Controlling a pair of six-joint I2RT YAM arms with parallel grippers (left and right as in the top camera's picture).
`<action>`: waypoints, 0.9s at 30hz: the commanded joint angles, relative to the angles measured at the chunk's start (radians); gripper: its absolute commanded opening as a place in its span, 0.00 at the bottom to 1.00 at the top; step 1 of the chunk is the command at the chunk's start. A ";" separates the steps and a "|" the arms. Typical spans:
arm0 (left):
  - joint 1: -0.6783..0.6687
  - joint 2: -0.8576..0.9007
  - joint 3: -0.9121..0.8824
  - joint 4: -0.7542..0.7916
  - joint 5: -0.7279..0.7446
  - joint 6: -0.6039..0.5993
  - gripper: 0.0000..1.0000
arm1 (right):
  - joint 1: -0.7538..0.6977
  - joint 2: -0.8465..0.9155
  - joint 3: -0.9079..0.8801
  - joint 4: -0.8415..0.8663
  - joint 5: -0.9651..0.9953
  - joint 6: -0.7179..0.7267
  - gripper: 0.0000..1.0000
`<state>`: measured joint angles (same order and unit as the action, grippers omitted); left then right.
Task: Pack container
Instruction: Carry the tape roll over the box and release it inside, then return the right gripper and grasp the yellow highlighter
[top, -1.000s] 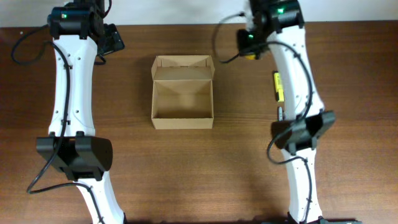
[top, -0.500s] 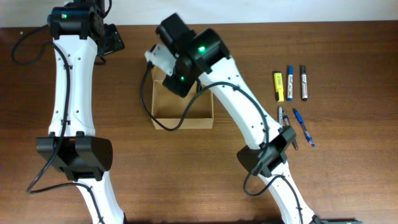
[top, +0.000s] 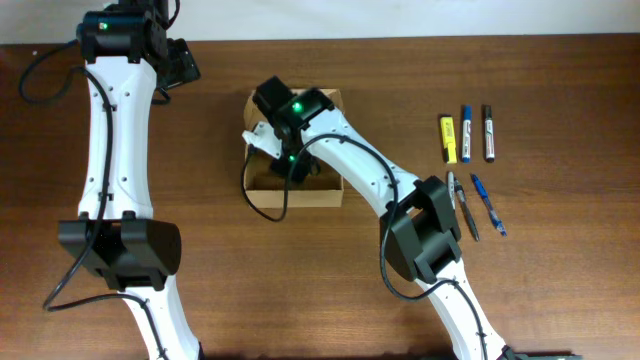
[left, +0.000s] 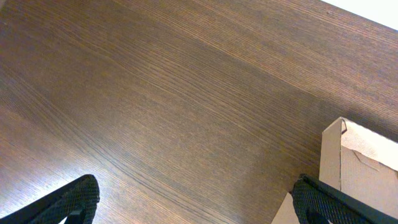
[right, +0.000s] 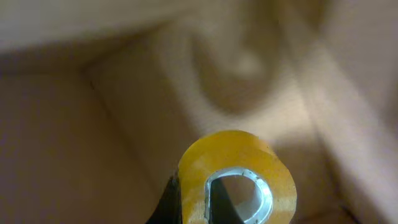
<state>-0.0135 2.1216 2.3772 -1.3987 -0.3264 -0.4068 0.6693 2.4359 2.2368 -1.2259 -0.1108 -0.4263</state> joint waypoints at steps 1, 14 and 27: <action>0.002 0.001 0.016 -0.001 -0.010 0.012 1.00 | -0.003 -0.001 -0.055 0.023 -0.013 -0.007 0.04; 0.002 0.001 0.016 -0.001 -0.011 0.012 1.00 | -0.021 -0.120 0.197 -0.113 0.120 0.130 0.58; 0.002 0.001 0.016 -0.001 -0.011 0.012 1.00 | -0.445 -0.420 0.240 -0.156 0.256 0.388 0.64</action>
<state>-0.0135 2.1216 2.3772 -1.3991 -0.3264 -0.4068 0.3740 1.9972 2.5046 -1.3739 0.1204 -0.1471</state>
